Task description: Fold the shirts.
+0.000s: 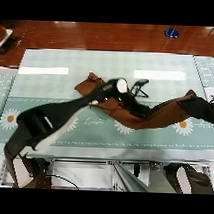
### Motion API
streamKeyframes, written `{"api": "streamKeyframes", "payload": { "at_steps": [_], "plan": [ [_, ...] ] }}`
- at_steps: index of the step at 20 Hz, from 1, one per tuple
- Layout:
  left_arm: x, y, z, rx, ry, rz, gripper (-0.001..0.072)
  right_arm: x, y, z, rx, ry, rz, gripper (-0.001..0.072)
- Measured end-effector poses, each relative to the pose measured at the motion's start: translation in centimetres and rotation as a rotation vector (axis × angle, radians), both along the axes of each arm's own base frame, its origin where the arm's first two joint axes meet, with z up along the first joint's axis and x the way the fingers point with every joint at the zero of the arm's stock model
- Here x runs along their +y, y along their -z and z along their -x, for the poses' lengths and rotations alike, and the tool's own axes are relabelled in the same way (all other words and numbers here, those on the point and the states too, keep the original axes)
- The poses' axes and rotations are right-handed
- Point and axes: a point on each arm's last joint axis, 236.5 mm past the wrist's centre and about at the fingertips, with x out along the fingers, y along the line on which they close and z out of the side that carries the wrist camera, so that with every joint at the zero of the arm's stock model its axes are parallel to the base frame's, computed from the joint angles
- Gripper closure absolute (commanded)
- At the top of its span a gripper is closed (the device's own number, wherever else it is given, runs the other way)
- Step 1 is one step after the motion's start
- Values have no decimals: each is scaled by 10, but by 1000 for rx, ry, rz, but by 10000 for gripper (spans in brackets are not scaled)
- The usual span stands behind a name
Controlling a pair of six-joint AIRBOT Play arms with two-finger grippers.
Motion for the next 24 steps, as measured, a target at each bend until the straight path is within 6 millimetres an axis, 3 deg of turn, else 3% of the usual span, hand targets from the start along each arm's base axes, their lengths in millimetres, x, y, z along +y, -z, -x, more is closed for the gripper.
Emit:
{"api": "streamKeyframes", "payload": {
  "at_steps": [3, 7, 10, 12, 15, 18, 21, 24],
  "plan": [
    [56, -28, -62, -35, -92, -14, 686, 3, -22, -9, -39, -12, -16, 689],
    [183, -76, -127, -130, -291, -77, 686, 29, -44, -35, -62, -118, -52, 689],
    [268, -117, -133, -228, -456, -81, 685, 75, -40, -64, -44, -246, -83, 689],
    [315, -140, -122, -311, -564, -81, 685, 116, -29, -85, -17, -331, -100, 689],
    [356, -161, -89, -408, -673, -68, 685, 179, -2, -113, 40, -439, -111, 689],
    [372, -164, -59, -468, -726, -61, 685, 235, 28, -137, 90, -511, -113, 689],
    [379, -154, -40, -478, -749, -63, 685, 273, 57, -158, 125, -543, -113, 689],
    [380, -138, -30, -458, -760, -68, 685, 297, 80, -174, 157, -545, -121, 689]
  ]
}}
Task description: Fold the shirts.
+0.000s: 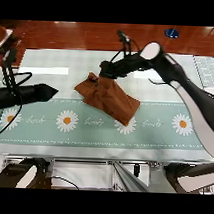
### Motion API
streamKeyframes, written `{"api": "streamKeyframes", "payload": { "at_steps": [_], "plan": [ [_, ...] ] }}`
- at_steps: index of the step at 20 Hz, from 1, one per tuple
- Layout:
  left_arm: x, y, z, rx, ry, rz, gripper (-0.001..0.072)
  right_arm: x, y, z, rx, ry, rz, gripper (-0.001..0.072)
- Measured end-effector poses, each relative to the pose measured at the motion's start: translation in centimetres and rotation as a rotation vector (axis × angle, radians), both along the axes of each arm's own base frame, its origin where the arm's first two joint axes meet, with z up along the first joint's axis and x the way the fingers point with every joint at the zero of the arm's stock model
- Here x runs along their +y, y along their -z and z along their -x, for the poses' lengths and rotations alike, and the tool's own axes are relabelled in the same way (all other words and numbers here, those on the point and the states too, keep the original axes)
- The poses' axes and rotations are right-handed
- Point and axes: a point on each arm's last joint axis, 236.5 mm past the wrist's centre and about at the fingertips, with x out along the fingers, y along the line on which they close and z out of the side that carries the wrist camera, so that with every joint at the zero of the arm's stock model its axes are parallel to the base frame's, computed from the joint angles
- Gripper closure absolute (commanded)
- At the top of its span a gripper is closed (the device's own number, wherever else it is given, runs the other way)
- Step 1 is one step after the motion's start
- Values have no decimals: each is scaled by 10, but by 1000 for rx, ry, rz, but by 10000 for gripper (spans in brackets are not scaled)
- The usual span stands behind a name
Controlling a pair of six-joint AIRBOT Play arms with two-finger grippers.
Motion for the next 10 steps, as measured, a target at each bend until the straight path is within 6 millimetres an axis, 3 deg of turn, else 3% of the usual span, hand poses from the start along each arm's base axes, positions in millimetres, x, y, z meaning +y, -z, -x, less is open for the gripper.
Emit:
{"api": "streamKeyframes", "payload": {
  "at_steps": [3, 4, 5, 6, 10],
  "plan": [
    [1, 11, 2, 9, -16, 10, 685, 16, 15, -14, 30, 17, -19, 687],
    [1, 15, 2, 12, -24, 15, 685, 20, 19, -16, 42, 21, -28, 600],
    [1, 20, 2, 18, -31, 21, 685, 27, 22, -17, 59, 29, -47, 389],
    [1, 24, 1, 22, -40, 26, 685, 34, 25, -19, 69, 37, -65, 296],
    [2, 49, 2, 74, -62, 38, 685, 51, 29, -19, 97, 37, -123, 297]
  ]
}}
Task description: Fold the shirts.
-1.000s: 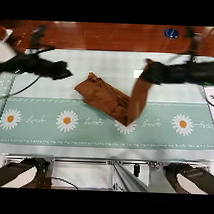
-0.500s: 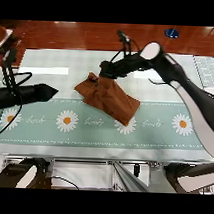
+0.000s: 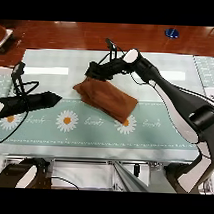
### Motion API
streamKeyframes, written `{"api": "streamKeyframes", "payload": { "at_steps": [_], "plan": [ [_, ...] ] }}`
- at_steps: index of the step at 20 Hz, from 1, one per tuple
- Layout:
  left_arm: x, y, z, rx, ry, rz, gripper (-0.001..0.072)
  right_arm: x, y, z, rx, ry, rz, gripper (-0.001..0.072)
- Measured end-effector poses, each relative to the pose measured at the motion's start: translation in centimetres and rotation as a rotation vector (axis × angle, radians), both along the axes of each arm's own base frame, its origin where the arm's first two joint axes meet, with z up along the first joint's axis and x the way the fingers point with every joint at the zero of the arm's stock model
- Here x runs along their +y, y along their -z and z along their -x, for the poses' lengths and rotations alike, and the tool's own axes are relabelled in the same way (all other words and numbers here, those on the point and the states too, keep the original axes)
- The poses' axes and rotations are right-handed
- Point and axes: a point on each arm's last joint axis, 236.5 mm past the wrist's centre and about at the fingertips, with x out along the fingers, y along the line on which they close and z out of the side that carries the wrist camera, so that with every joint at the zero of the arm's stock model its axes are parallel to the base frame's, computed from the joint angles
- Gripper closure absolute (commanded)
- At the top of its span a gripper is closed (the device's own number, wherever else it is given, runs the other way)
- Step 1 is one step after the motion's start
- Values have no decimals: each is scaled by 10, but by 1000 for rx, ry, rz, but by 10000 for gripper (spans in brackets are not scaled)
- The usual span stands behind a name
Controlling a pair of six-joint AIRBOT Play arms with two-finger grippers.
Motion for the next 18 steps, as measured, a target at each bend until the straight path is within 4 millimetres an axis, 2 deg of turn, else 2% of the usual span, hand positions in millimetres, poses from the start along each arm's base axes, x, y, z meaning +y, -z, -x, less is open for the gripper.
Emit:
{"api": "streamKeyframes", "payload": {
  "at_steps": [1, 3, 5, 7, 9, 11, 12, 13, 14, 16, 18],
  "plan": [
    [0, 6, 1, 14, -2, 2, 685, -2, -2, 1, 12, -8, -10, 298],
    [1, 15, 2, 33, -13, 4, 685, -21, -17, -1, 22, -18, -20, 298],
    [2, 22, 2, 47, -18, 4, 685, -57, -36, 1, 18, -47, 14, 298],
    [3, 25, 1, 45, -28, 4, 685, -109, -56, 8, -29, -59, 140, 298],
    [3, 26, 0, 46, -32, 4, 685, -179, -60, 24, -60, -15, 367, 298],
    [4, 27, -1, 42, -38, 3, 685, -253, -60, 44, -71, 135, 567, 298],
    [5, 27, -2, 38, -42, 3, 685, -287, -56, 57, -69, 242, 634, 298],
    [5, 27, -3, 34, -46, 2, 685, -312, -50, 70, -65, 348, 664, 299],
    [6, 26, -4, 30, -49, 2, 685, -329, -37, 87, -47, 447, 662, 299],
    [7, 27, -5, 27, -54, 1, 685, -338, -3, 112, 0, 597, 582, 299],
    [7, 27, -6, 27, -55, 1, 685, -324, 34, 131, 81, 668, 464, 299]
  ]
}}
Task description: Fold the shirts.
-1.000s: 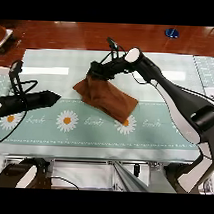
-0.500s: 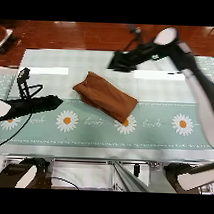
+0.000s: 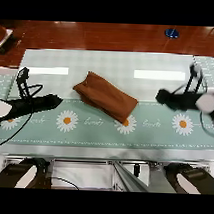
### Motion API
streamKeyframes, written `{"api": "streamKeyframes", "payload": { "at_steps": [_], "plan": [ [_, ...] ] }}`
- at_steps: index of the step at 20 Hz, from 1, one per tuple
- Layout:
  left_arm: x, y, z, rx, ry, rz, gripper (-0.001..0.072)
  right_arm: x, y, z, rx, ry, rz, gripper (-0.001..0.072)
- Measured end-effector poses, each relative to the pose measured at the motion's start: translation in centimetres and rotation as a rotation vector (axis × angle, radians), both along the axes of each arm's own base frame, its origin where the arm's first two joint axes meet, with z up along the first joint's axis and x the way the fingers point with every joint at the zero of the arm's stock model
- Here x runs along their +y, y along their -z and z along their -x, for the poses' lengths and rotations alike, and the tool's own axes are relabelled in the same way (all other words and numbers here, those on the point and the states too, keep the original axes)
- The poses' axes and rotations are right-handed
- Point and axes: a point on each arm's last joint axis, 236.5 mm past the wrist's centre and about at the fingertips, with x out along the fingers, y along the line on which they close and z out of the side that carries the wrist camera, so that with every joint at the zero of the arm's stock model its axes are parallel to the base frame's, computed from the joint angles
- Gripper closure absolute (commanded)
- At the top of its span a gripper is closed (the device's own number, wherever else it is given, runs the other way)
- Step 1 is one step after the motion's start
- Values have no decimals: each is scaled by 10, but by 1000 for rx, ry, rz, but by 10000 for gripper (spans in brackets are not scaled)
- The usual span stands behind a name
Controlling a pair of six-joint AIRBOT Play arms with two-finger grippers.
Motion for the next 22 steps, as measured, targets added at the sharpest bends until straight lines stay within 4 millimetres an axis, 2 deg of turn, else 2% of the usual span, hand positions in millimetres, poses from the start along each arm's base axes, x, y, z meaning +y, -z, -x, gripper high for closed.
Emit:
{"api": "streamKeyframes", "payload": {
  "at_steps": [2, 5, 9, 12, 13, 14, 15, 18, 20, 22],
  "plan": [
    [0, 0, -2, 0, -6, 4, 685, 21, 32, 11, 45, 25, -101, 299],
    [-2, 1, -3, 4, -11, 18, 685, 50, 64, 15, 115, 11, -206, 299],
    [-3, 1, -3, 6, -16, 27, 685, 84, 84, 5, 186, -35, -317, 299],
    [-3, 1, -4, 6, -16, 29, 685, 107, 91, -3, 243, -83, -391, 317],
    [-3, 1, -4, 6, -16, 30, 685, 113, 93, -5, 256, -104, -405, 430],
    [-3, 0, -4, 6, -16, 30, 685, 118, 94, -8, 261, -128, -409, 614],
    [-3, 1, -4, 6, -16, 31, 685, 124, 94, -13, 258, -158, -410, 689],
    [-3, 1, -4, 6, -16, 31, 685, 151, 72, -30, 200, -297, -434, 689],
    [-3, 1, -4, 6, -16, 31, 685, 168, 42, -47, 134, -396, -445, 689],
    [-3, 1, -4, 6, -16, 31, 685, 181, 1, -67, 48, -492, -440, 689]
  ]
}}
